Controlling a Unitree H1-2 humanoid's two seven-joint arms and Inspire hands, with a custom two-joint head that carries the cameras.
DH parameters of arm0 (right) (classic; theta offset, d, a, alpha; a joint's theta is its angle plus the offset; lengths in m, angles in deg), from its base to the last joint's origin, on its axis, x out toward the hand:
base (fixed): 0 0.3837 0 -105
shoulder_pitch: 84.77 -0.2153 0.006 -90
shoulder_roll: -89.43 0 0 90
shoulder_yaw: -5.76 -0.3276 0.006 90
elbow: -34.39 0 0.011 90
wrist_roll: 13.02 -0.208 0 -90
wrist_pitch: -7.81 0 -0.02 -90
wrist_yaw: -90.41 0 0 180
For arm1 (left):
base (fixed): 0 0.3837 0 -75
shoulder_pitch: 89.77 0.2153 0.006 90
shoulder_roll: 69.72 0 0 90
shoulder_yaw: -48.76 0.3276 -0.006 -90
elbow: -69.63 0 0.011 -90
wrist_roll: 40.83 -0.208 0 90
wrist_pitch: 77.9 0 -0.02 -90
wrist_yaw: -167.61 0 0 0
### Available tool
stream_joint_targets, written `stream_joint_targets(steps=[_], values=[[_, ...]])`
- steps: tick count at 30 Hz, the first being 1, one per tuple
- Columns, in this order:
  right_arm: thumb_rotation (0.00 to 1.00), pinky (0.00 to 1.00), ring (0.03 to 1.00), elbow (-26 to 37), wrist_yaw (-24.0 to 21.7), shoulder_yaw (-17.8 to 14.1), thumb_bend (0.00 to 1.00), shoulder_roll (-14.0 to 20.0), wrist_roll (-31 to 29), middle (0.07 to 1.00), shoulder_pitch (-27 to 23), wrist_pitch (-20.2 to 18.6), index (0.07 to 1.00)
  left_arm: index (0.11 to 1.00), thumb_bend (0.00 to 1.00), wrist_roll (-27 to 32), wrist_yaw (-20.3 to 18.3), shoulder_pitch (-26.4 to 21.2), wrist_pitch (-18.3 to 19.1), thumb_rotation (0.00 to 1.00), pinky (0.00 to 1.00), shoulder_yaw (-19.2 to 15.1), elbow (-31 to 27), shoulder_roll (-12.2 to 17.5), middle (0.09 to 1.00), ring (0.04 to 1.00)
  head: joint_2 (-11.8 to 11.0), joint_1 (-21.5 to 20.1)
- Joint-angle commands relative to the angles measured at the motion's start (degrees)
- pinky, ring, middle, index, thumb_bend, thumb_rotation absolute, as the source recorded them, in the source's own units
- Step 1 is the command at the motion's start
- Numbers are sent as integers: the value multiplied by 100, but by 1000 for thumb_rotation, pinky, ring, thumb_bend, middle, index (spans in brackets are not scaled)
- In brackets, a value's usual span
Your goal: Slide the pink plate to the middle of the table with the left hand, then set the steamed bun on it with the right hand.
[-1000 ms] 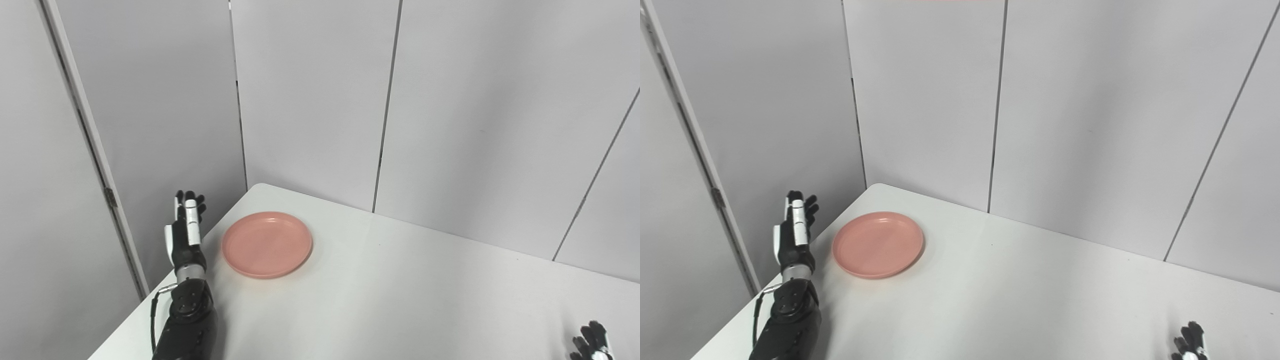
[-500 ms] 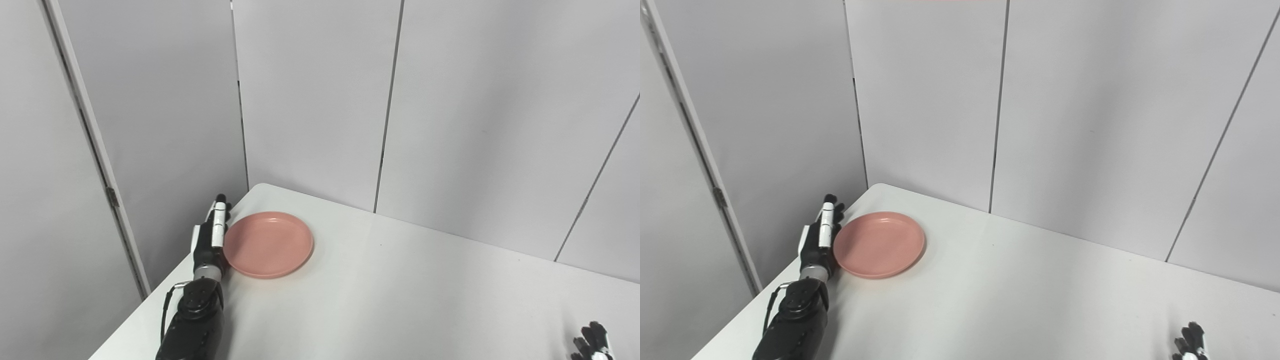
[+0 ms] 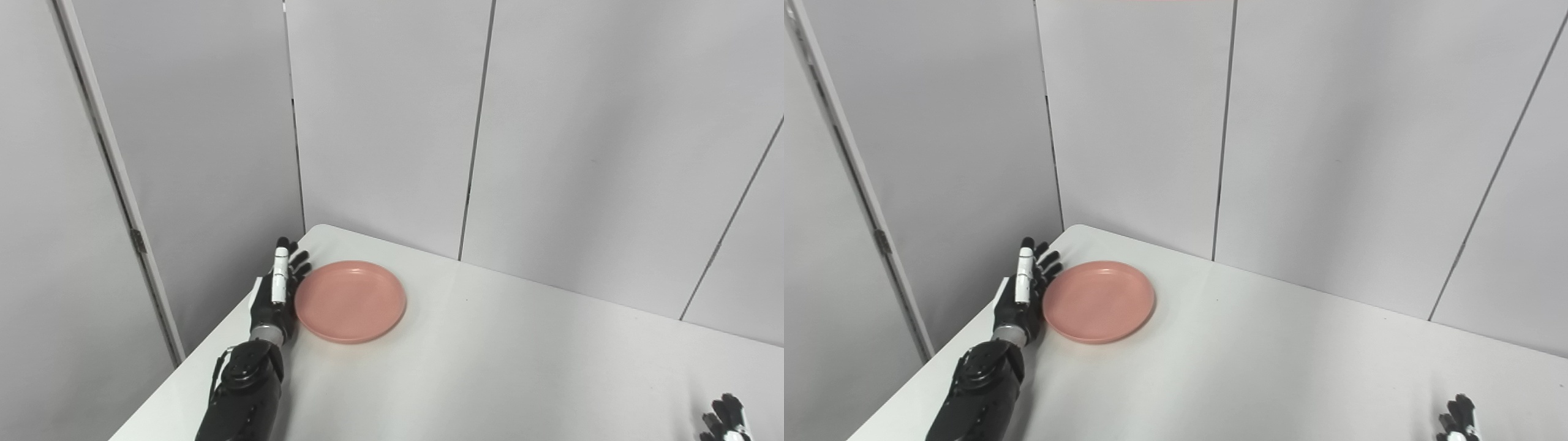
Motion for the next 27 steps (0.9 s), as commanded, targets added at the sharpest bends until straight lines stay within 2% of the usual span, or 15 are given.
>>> stream_joint_targets(steps=[1, 6, 11, 22, 26, 27], values=[[1000, 1000, 1000, -48, -33, -10, 105, -26, -55, 1000, 85, 192, 1000, 858, 795, 118, -217, -177, -27, 1000, 873, 67, -17, -48, 860, 862, 3, -4], [1000, 1000, 1000, -34, 17, 0, 98, -35, 24, 1000, 80, 183, 1000, 828, 788, 170, -321, -189, 138, 1000, 814, 213, -76, -320, 823, 822, 13, -21], [1000, 1000, 1000, -38, 35, 6, 100, -32, 88, 1000, 76, 208, 1000, 813, 769, 157, -536, -155, 98, 1000, 835, 456, -100, -534, 821, 830, 38, -48], [1000, 1000, 1000, -17, 65, 0, 143, -64, 98, 1000, 77, 155, 1000, 821, 769, -175, -463, -24, 70, 1000, 827, 917, -306, -1125, 820, 829, 79, -154], [1000, 1000, 1000, -55, 79, 4, 139, -82, 99, 1000, 67, 220, 1000, 860, 751, -419, -406, 127, -202, 1000, 862, 1129, -371, -1393, 856, 866, 145, -303], [1000, 1000, 1000, -67, 90, 6, 146, -96, 105, 1000, 67, 235, 1000, 868, 749, -465, -374, 173, -259, 1000, 871, 1166, -390, -1486, 866, 876, 198, -449]])
